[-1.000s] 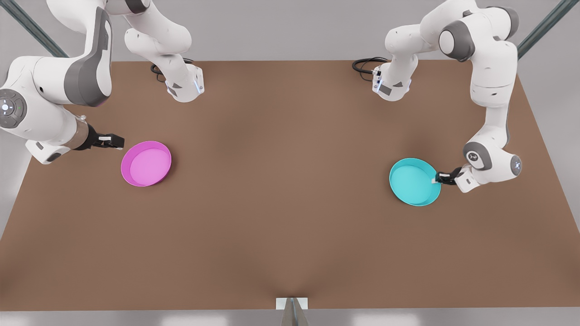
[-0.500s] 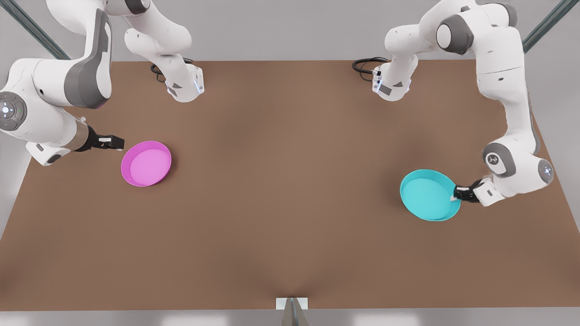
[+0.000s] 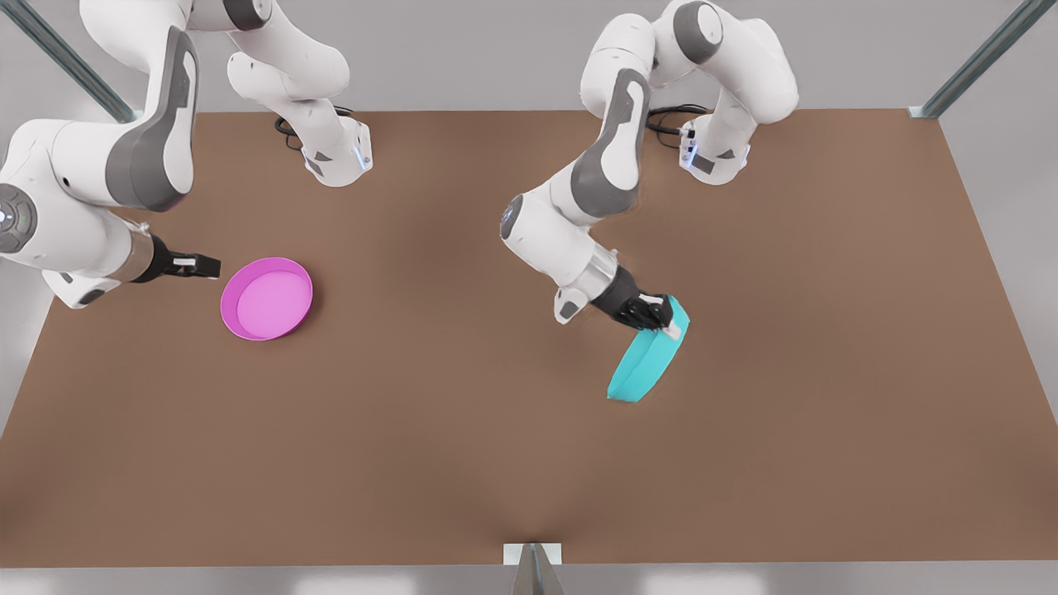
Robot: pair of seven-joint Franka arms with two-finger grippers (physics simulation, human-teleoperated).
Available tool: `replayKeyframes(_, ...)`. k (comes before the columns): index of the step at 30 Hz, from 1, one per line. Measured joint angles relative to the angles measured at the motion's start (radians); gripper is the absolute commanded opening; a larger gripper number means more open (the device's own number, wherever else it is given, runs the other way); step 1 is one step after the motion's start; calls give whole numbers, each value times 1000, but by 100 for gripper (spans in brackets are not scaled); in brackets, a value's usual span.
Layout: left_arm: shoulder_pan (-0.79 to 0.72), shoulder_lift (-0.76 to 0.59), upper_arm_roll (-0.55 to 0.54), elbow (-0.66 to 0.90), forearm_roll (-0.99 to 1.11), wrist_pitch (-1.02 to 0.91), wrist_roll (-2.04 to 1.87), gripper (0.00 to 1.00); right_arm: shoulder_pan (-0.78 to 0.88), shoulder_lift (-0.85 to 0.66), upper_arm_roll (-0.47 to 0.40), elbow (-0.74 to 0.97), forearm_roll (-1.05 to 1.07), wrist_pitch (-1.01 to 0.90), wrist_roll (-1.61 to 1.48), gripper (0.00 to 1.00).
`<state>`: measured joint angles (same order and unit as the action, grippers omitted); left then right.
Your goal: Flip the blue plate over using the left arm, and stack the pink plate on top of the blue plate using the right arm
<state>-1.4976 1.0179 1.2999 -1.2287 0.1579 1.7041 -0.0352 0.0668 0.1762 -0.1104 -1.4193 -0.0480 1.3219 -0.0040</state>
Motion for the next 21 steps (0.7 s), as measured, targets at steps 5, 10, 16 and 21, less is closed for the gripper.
replayKeyframes(5, -66, 62, -55, 10, 110, -4, -223, 21, -2, 8, -7, 0, 6, 0, 0, 100)
replayKeyframes(10, -61, 54, -293, -28, 398, -18, -485, 21, 0, 13, -10, -1, 10, 0, -1, 100)
replayKeyframes(16, 54, 40, -589, -65, 742, -38, -844, 21, -2, 19, -28, -19, 25, 0, -1, 100)
replayKeyframes(21, 123, 26, -751, -67, 893, -106, -1103, 21, 0, 20, -32, -21, 30, 2, -1, 100)
